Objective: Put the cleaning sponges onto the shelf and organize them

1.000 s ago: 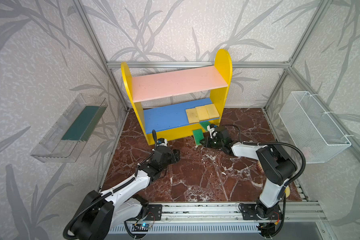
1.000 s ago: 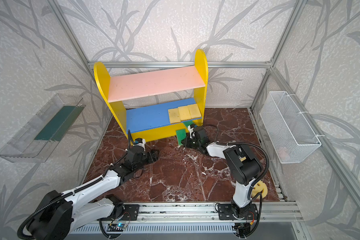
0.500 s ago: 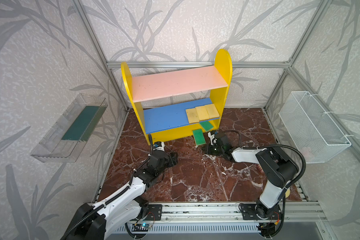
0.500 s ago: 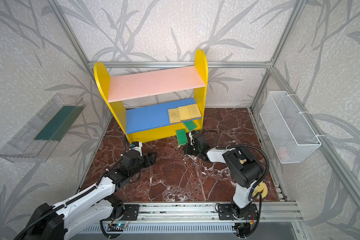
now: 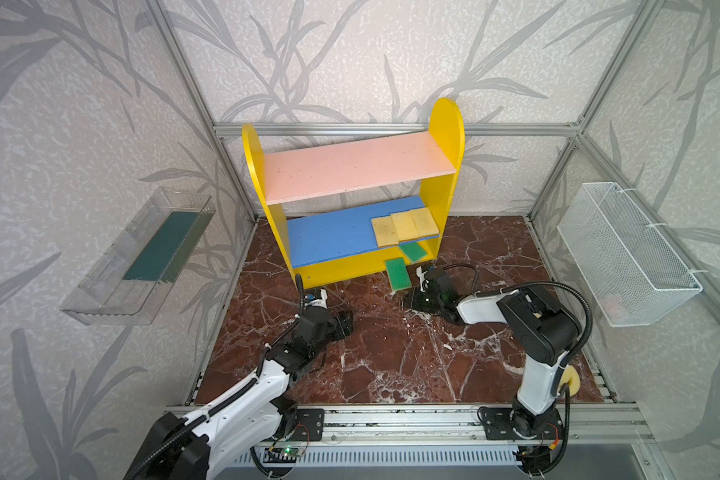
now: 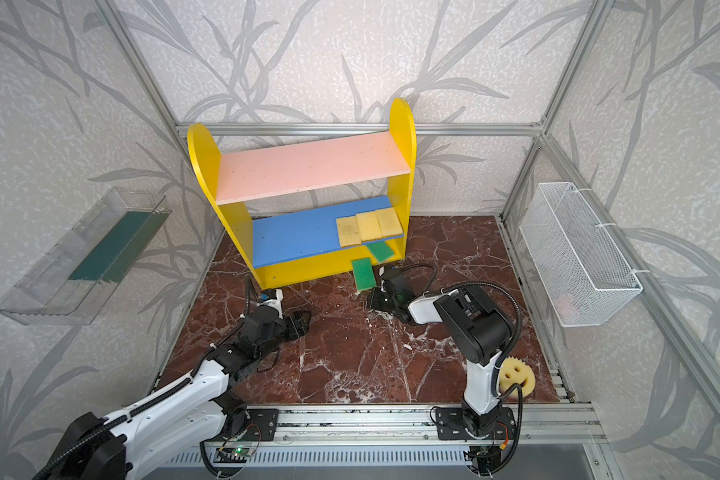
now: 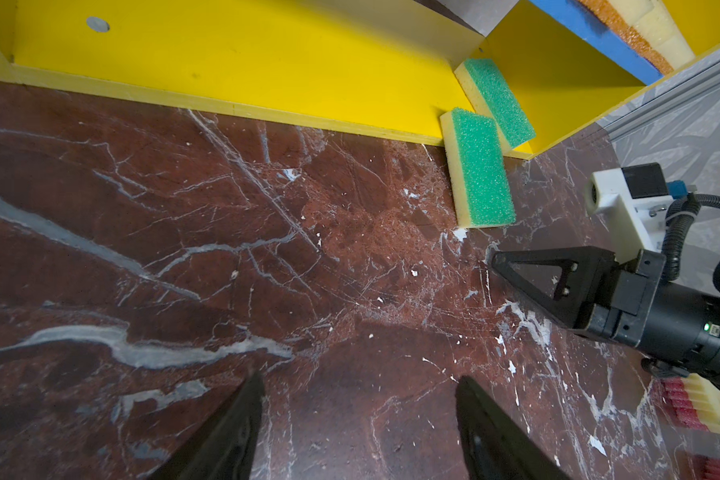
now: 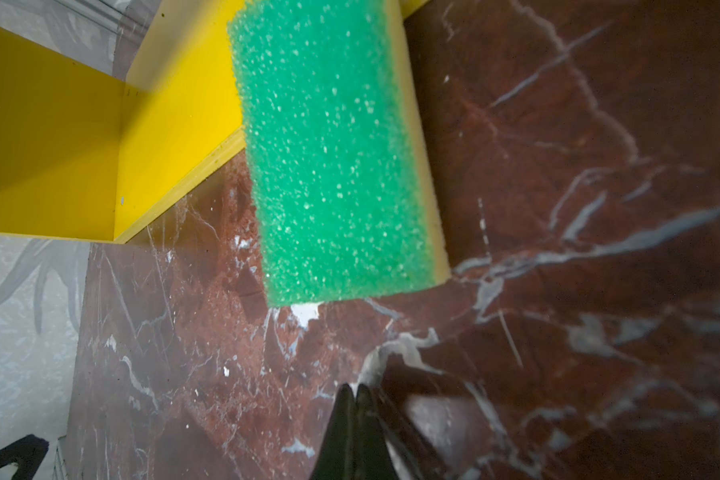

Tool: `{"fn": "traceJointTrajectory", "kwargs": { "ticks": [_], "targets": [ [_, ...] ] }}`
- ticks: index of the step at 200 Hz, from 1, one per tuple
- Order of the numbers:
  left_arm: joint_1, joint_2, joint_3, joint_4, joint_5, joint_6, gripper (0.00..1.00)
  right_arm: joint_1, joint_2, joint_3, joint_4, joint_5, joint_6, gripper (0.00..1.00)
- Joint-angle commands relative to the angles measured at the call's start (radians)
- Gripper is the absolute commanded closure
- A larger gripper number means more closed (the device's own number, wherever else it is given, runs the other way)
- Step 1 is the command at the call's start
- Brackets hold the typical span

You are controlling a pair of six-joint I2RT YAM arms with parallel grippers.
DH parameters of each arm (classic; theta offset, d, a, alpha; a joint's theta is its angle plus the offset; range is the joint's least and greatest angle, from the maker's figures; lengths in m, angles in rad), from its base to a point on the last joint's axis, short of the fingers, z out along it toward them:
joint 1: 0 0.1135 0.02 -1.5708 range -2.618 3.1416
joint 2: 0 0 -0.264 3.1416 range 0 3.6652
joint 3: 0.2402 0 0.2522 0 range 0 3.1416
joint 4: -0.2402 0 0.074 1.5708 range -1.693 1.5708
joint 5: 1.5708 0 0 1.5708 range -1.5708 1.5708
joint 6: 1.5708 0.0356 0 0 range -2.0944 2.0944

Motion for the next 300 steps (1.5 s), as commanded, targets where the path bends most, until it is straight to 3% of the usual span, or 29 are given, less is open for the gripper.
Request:
{"fn": "traceJointTrajectory", "kwargs": {
  "ticks": [1,176,254,300],
  "targets": [
    [-0.001,-0.011,-0.005,0.008,-0.024,0.008,0.25,0.005,0.042,0.040,0.042,0.014,0.016,1.00],
    [0.000,0.127,-0.001,0.129,-0.024,0.021,0.25,-0.027,0.088,0.173,0.009,0.006,-0.014,1.00],
    [0.000,0.152,-0.005,0.159,-0.006,0.011,0.25,-0.020,-0.014,0.051,0.027,-0.009,-0.011,1.00],
    [-0.001,0.122,-0.009,0.139,-0.010,0.013,0.25,-0.003,0.013,0.020,0.047,-0.003,0.016,1.00]
  ]
}}
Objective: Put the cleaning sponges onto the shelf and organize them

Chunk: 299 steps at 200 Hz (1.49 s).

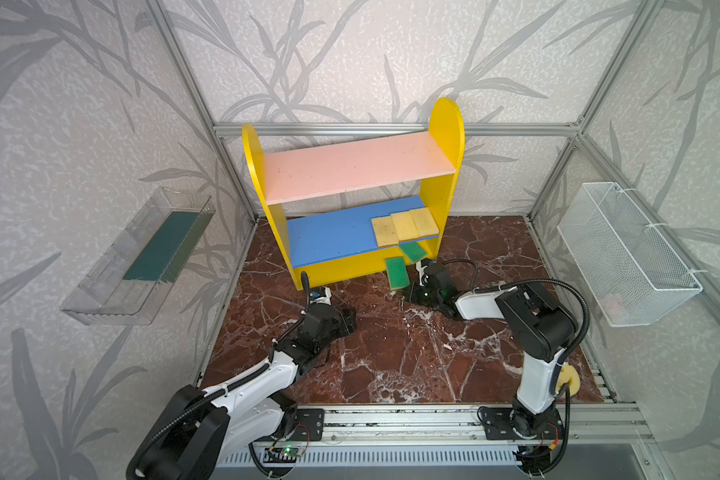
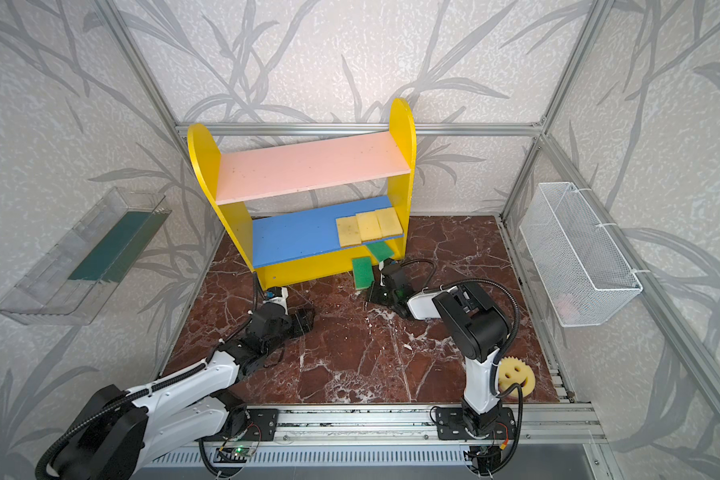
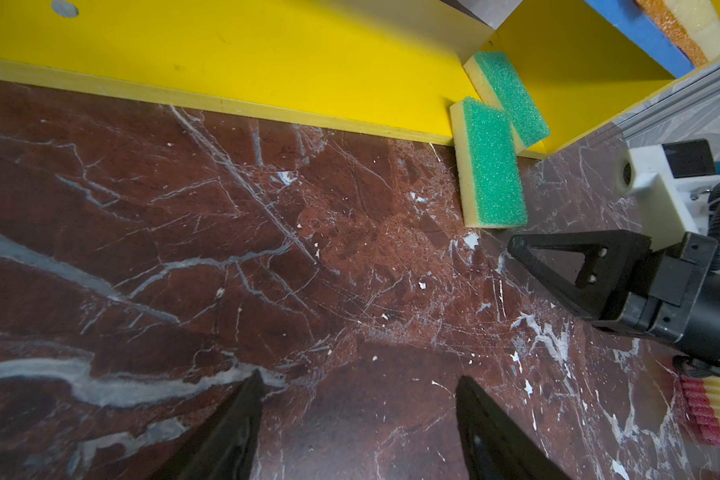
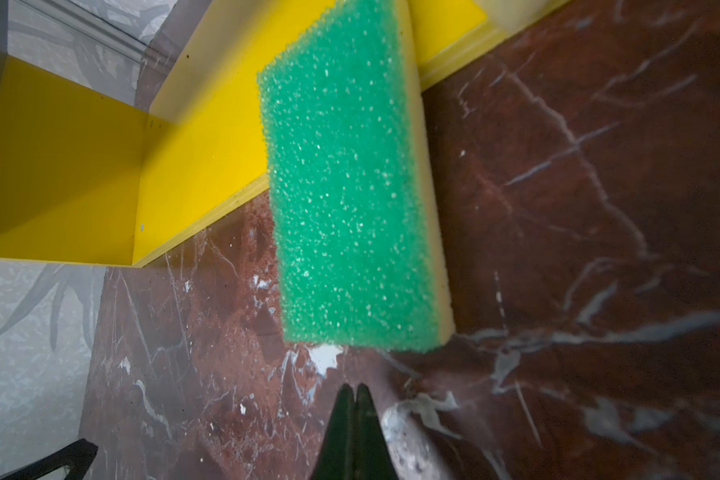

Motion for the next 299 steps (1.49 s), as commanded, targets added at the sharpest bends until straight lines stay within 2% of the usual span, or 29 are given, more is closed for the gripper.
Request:
{"fn": "traceJointTrajectory", "kwargs": {
  "ticks": [1,33,60,299],
  "targets": [
    [0.000,-0.026,-0.010,-0.003,-0.005,0.004,0.25,0.006,-0.004,-0.014,0.033,0.000,0.020,1.00],
    [0.000,-0.057,-0.017,-0.025,-0.012,0.007,0.25,-0.009,0.060,-0.012,0.096,-0.018,0.075,1.00],
    [0.000,-0.073,-0.018,-0.038,-0.022,0.014,0.25,-0.012,0.079,0.016,0.077,0.002,0.092,1.00],
    [0.002,0.002,-0.002,-0.004,-0.029,0.034,0.25,-0.056,0.171,0.210,0.031,0.021,0.072,1.00]
  ]
}}
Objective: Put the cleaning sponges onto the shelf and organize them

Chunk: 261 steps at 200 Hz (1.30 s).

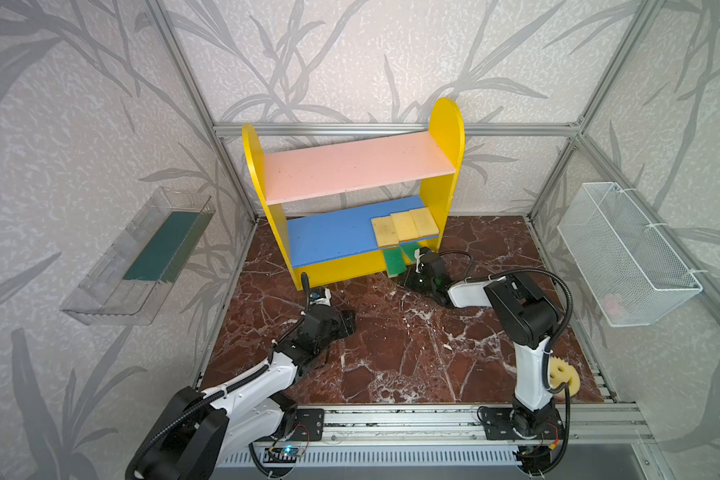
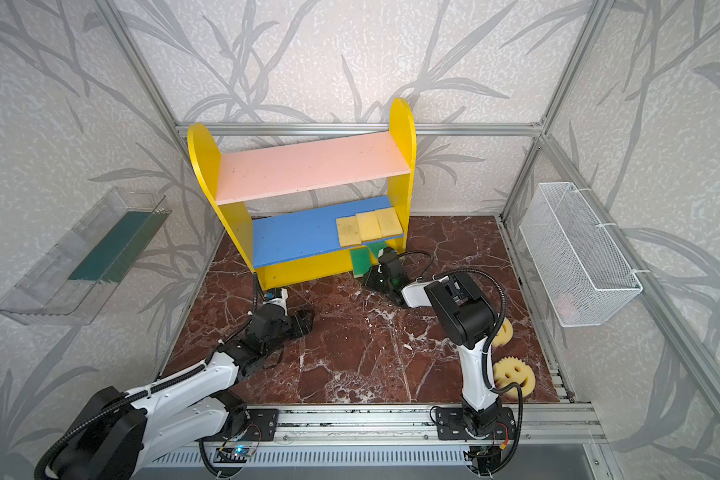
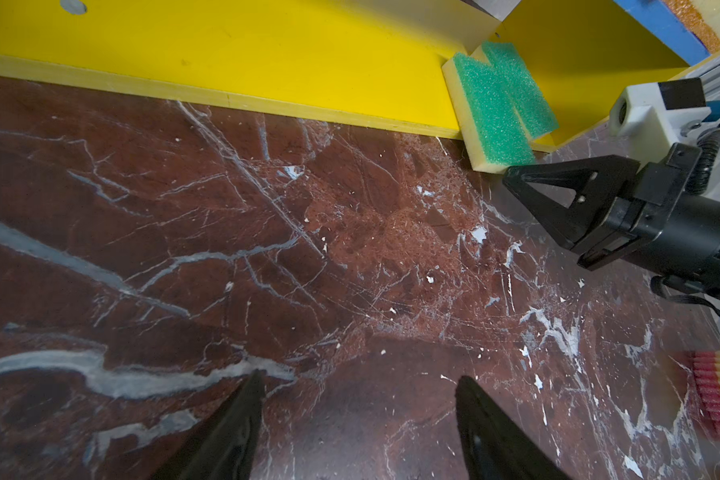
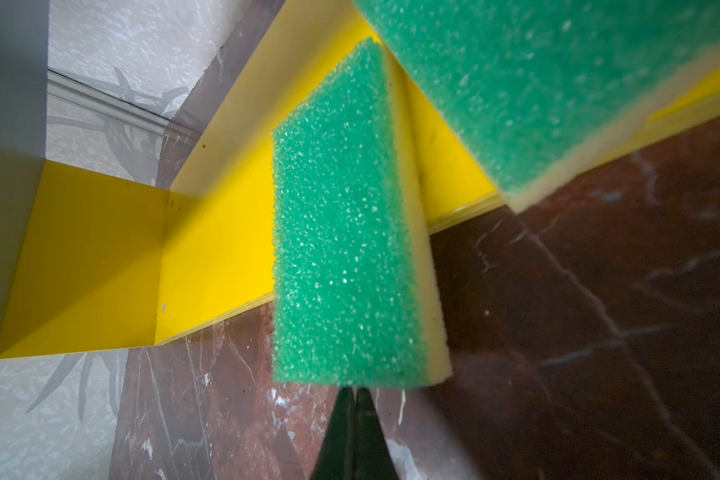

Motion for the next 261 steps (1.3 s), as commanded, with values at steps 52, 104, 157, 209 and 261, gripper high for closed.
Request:
{"fn": "traceJointTrajectory", "kwargs": {
  "ticks": [52,104,157,209,261],
  "targets": [
    [0.002,-0.008,0.003,-0.004,-0.025,0.003,0.25,-0.028,0.053,0.064,0.001,-0.004,-0.016,1.00],
    [0.002,-0.034,0.003,-0.029,-0.032,-0.001,0.25,-0.033,0.057,0.082,0.002,-0.005,-0.020,1.00],
    [0.002,0.007,0.009,0.004,-0.028,-0.004,0.27,-0.034,-0.002,0.022,0.031,-0.029,-0.015,1.00],
    [-0.001,0.221,0.096,0.169,0.014,-0.066,0.57,-0.043,-0.198,-0.170,0.041,-0.045,-0.025,0.90],
    [-0.006,0.496,0.141,0.550,0.043,-0.164,0.71,-0.134,-0.530,-0.397,-0.081,-0.065,-0.061,0.51]
  ]
}}
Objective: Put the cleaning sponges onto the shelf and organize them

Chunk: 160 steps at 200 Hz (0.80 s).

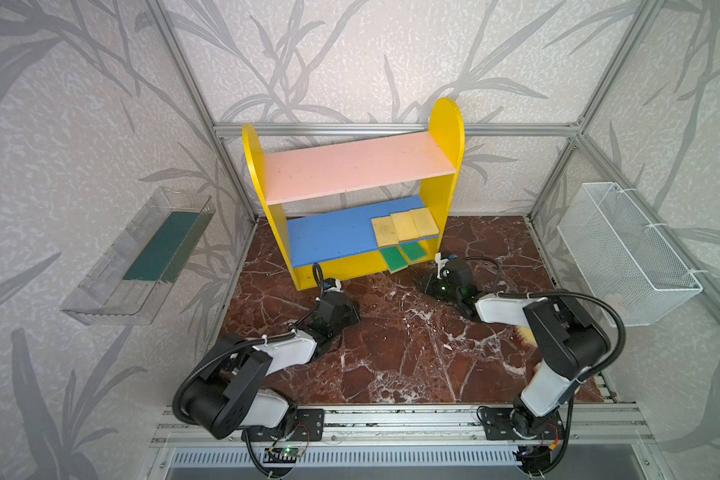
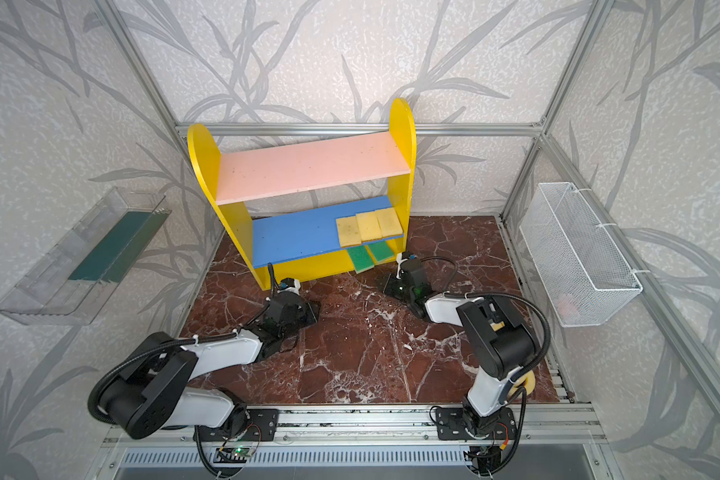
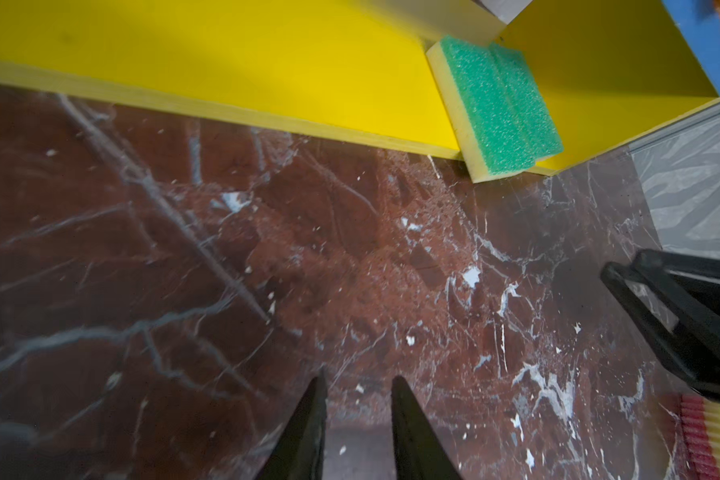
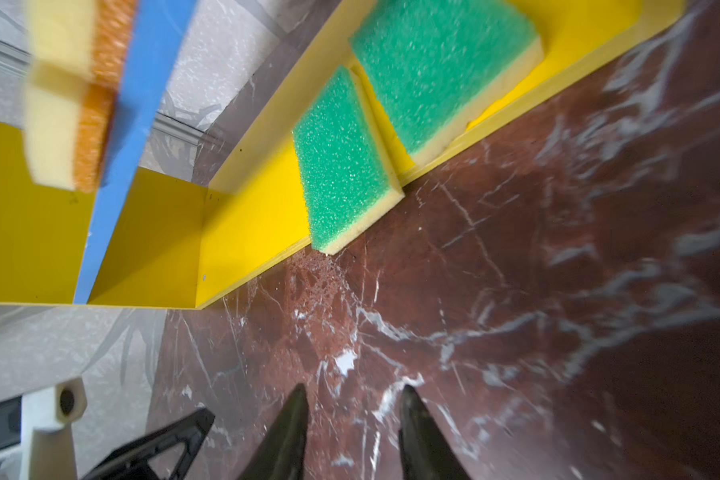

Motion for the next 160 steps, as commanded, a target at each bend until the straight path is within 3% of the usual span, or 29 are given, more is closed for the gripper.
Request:
{"fn": "traceJointTrajectory", "kwargs": {
  "ticks": [1,52,91,160],
  "targets": [
    [-0.005,0.102,0.020,0.261,0.008,-0.070,0.71,-0.049,-0.150,-0.071,-0.077,-0.013,-0.033,0.50],
    [-0.033,0.436,0.128,0.691,0.018,-0.159,0.68,-0.126,-0.516,-0.190,-0.310,0.011,-0.100,0.42],
    [-0.051,0.548,0.220,0.748,-0.062,-0.129,0.60,-0.178,-0.750,-0.241,-0.470,0.037,-0.149,0.34],
    [-0.053,0.712,0.325,0.885,-0.086,-0.152,0.38,-0.213,-0.830,-0.263,-0.504,-0.020,-0.150,0.31]
  ]
}}
